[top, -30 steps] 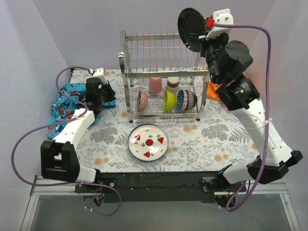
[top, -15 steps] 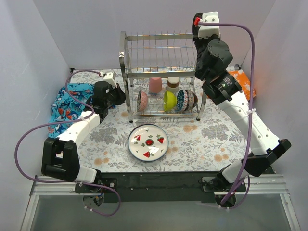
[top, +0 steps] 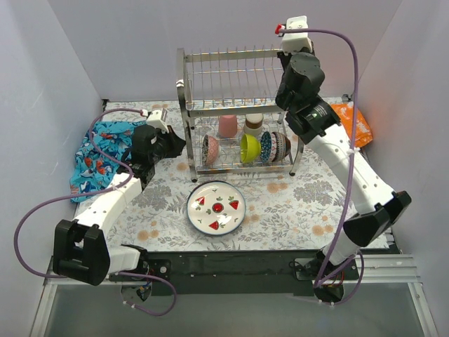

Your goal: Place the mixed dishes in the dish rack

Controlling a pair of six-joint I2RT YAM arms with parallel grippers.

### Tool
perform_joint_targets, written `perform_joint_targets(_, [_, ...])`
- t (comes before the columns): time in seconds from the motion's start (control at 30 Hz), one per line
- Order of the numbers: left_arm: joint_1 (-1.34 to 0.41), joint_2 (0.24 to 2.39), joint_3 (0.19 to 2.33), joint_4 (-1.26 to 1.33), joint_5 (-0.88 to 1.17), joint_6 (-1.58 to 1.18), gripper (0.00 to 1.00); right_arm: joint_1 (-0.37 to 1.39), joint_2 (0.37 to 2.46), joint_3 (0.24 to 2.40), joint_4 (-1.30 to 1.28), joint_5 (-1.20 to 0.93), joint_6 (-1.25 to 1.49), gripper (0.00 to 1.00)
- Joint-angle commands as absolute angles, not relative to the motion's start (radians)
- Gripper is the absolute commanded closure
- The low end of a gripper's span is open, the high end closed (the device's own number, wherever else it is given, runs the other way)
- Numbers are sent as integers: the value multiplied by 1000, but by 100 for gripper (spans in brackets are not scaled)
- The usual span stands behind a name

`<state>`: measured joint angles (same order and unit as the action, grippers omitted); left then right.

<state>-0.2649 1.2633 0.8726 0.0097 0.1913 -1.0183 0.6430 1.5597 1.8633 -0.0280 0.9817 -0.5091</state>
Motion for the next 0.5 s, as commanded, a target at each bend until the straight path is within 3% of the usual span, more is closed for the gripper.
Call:
perform_joint_targets(0.0, [-310, 1200, 835, 38, 272, -1052, 100, 635, 1623, 1940, 2, 1038, -525, 99])
perform_joint_targets(0.47, [-311, 1215, 816, 72, 247, -1071, 100, 606, 1669, 1937, -143, 1055, -463, 99])
